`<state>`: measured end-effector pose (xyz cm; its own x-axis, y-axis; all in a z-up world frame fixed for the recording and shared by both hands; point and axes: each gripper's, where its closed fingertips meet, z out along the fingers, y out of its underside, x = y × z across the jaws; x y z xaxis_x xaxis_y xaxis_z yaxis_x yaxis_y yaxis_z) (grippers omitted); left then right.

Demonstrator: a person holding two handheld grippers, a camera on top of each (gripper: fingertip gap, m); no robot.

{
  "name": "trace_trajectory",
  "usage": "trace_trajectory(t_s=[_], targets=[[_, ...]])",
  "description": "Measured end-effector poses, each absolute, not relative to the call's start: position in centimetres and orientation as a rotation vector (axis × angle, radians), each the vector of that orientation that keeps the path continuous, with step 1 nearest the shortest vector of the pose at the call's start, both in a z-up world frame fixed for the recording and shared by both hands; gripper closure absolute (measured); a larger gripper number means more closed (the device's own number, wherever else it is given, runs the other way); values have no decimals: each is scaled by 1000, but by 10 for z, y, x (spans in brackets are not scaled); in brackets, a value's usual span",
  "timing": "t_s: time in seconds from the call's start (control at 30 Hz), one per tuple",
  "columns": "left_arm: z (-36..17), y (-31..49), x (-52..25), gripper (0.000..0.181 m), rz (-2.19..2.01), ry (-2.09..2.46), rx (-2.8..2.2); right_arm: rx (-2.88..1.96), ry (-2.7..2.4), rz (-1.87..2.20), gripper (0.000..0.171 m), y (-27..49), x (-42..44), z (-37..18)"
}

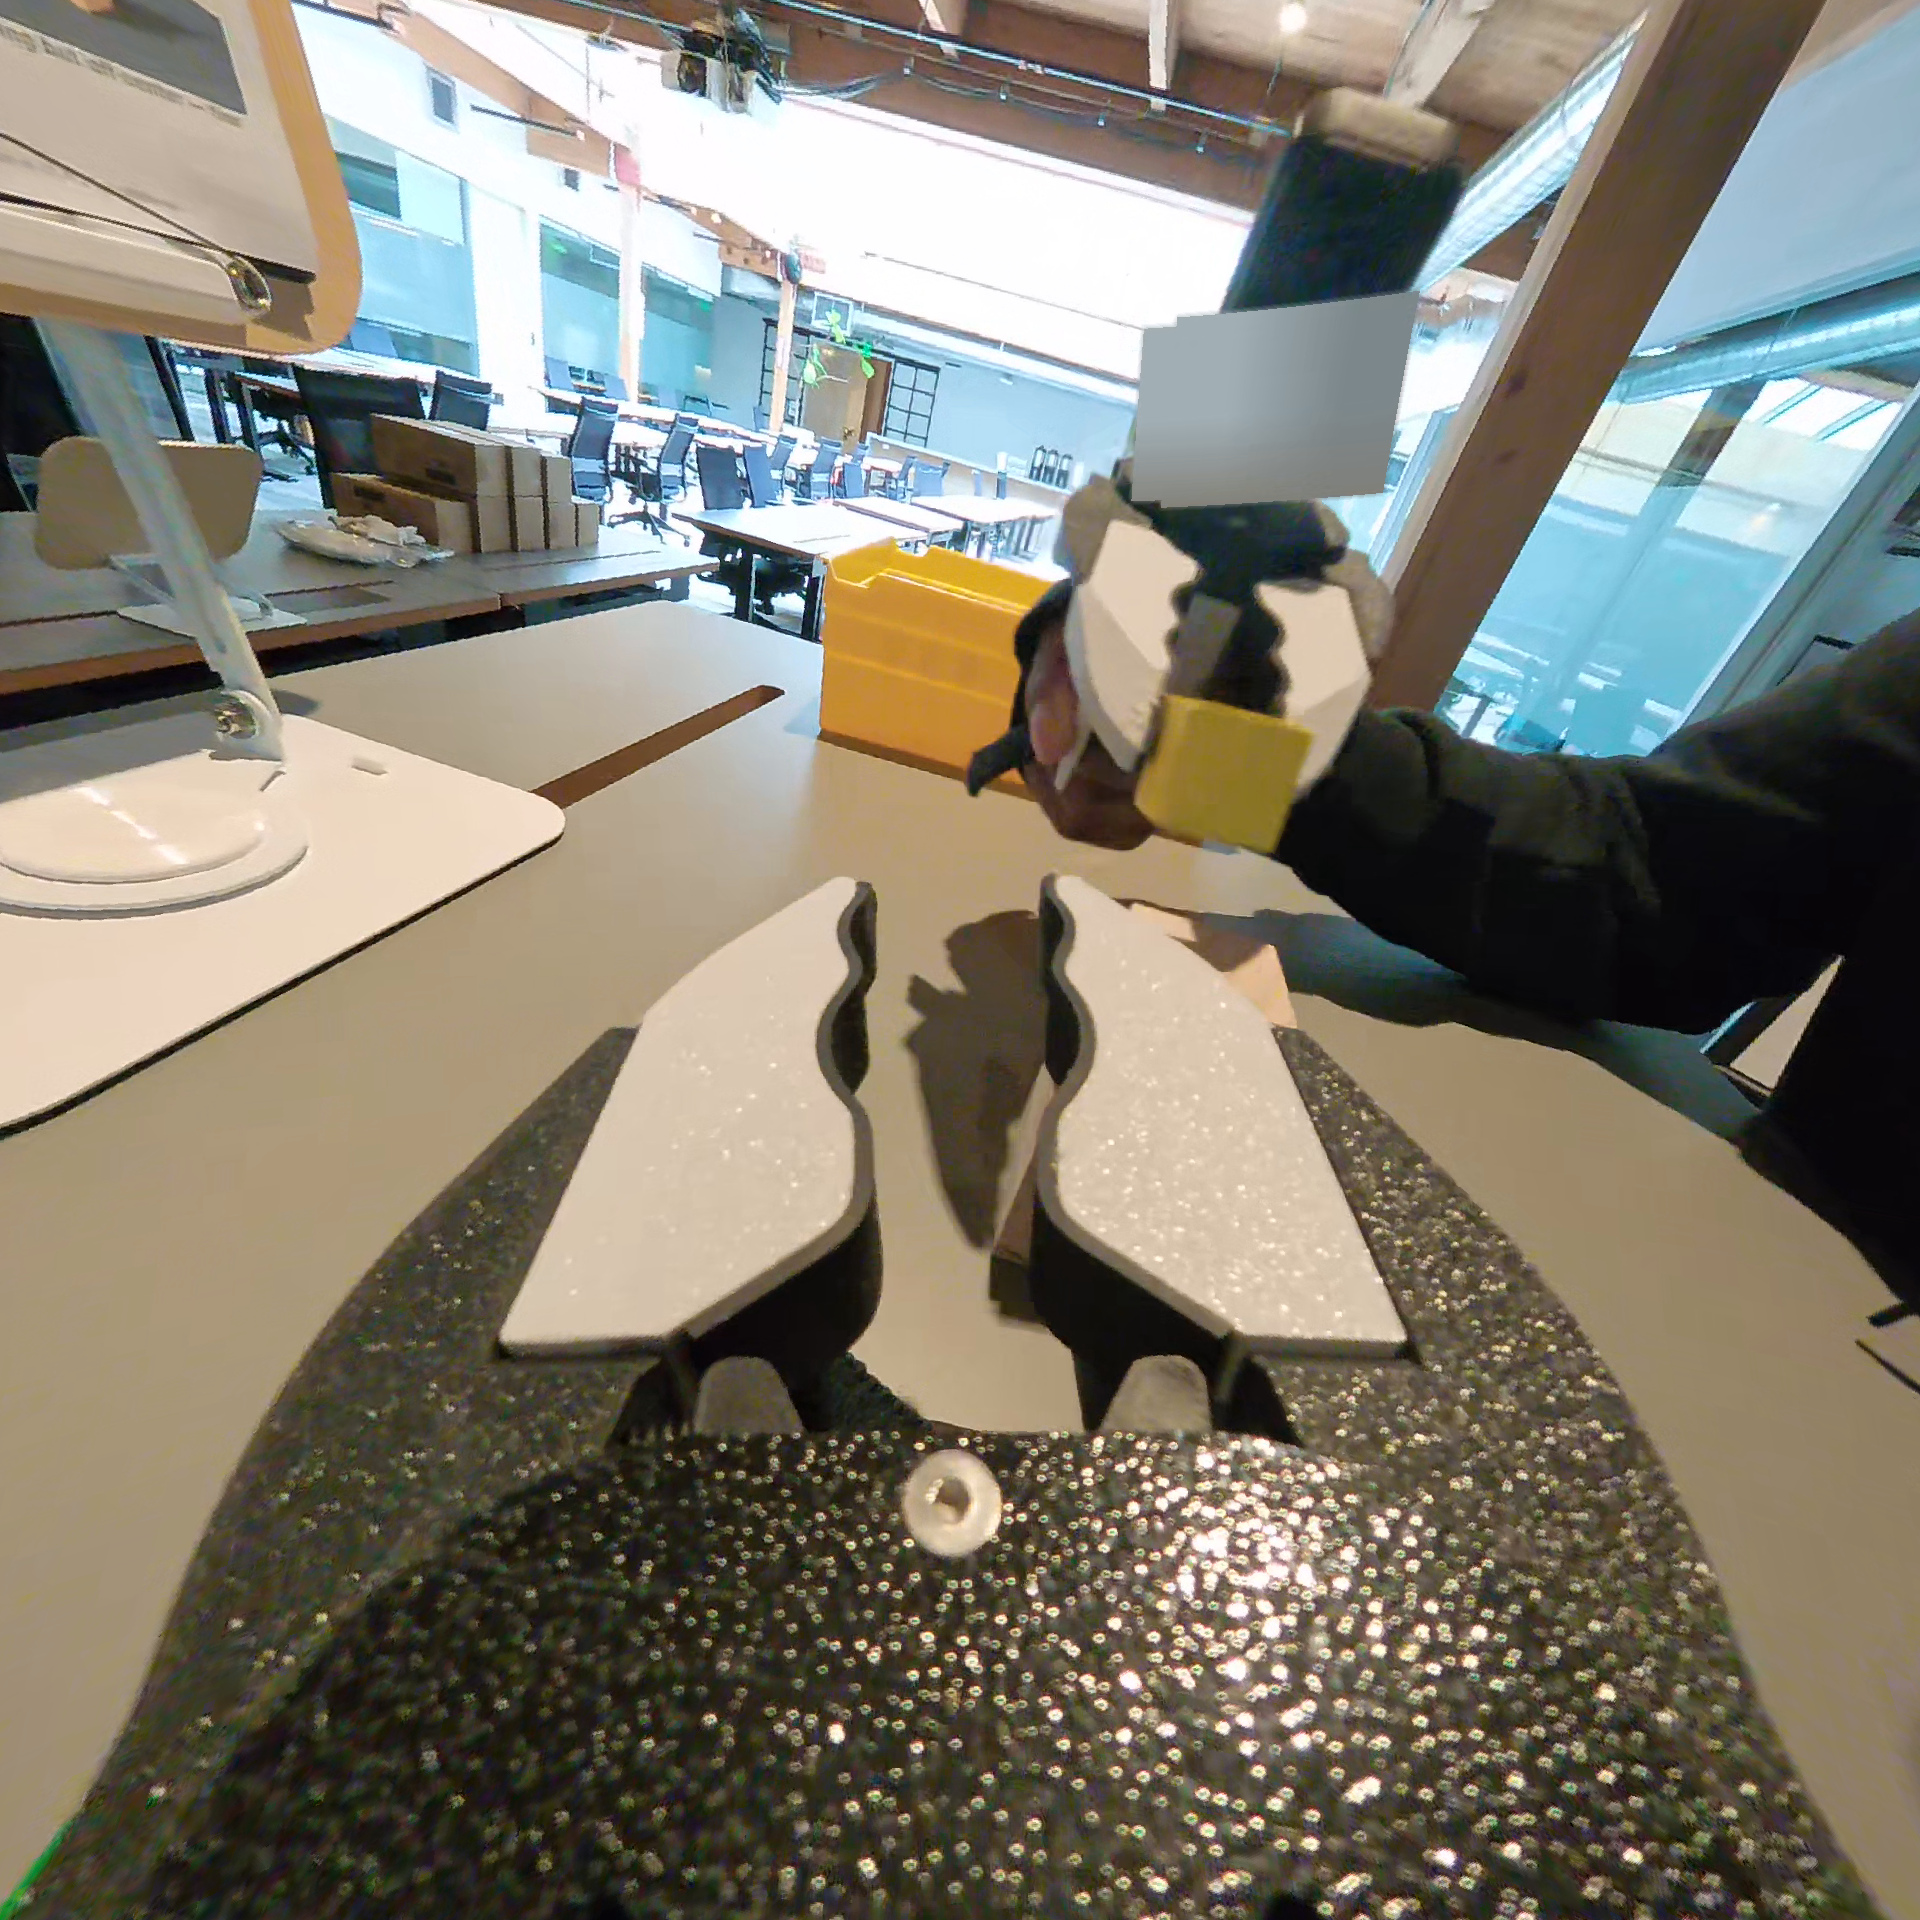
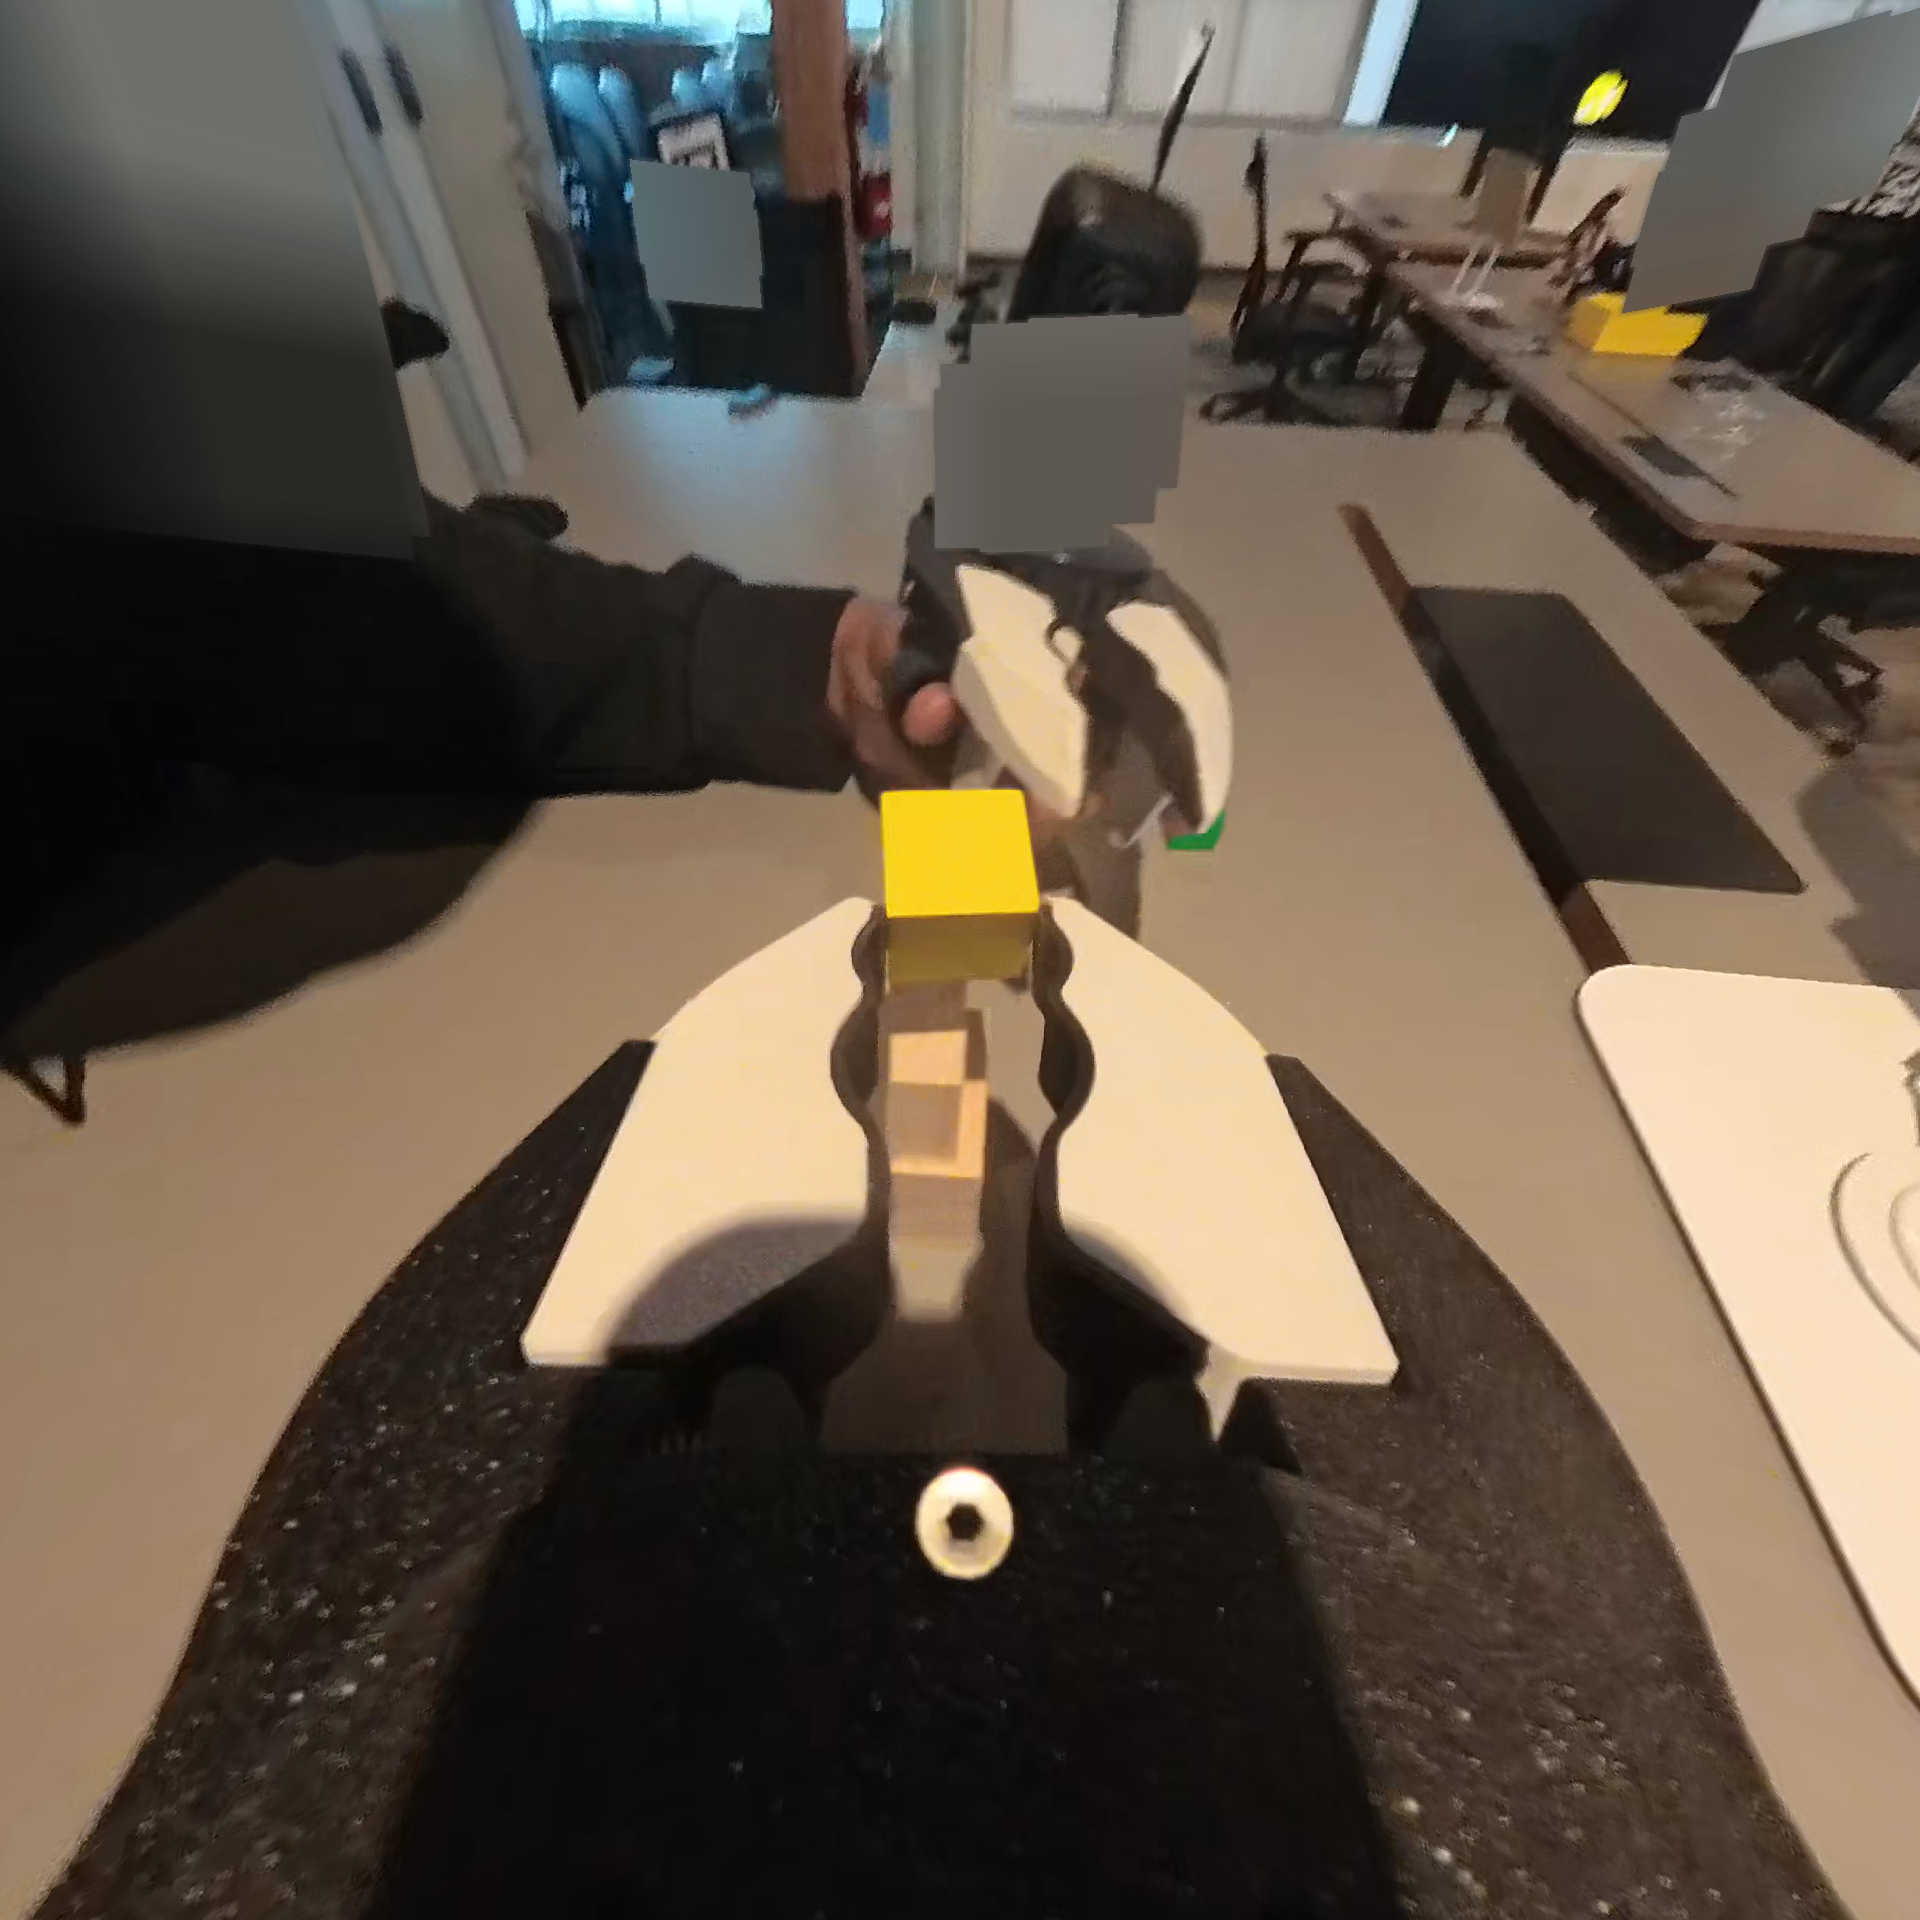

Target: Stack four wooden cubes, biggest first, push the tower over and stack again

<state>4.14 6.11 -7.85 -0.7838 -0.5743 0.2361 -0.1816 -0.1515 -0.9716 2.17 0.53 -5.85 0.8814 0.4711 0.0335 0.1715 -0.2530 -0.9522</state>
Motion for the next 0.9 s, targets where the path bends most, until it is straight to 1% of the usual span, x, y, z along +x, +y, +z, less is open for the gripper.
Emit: trace_trajectory(t_s=[0.1,0.4,0.9], targets=[[-78,61,41,154,-2018,1834,-857,-1906,-537,305,144,5,12,-75],[-79,62,43,158,-2021,1838,-874,-1975,-547,297,144,3,11,-88],[-80,61,43,163,-2022,1845,-868,-2003,-541,288,144,2,10,-88]])
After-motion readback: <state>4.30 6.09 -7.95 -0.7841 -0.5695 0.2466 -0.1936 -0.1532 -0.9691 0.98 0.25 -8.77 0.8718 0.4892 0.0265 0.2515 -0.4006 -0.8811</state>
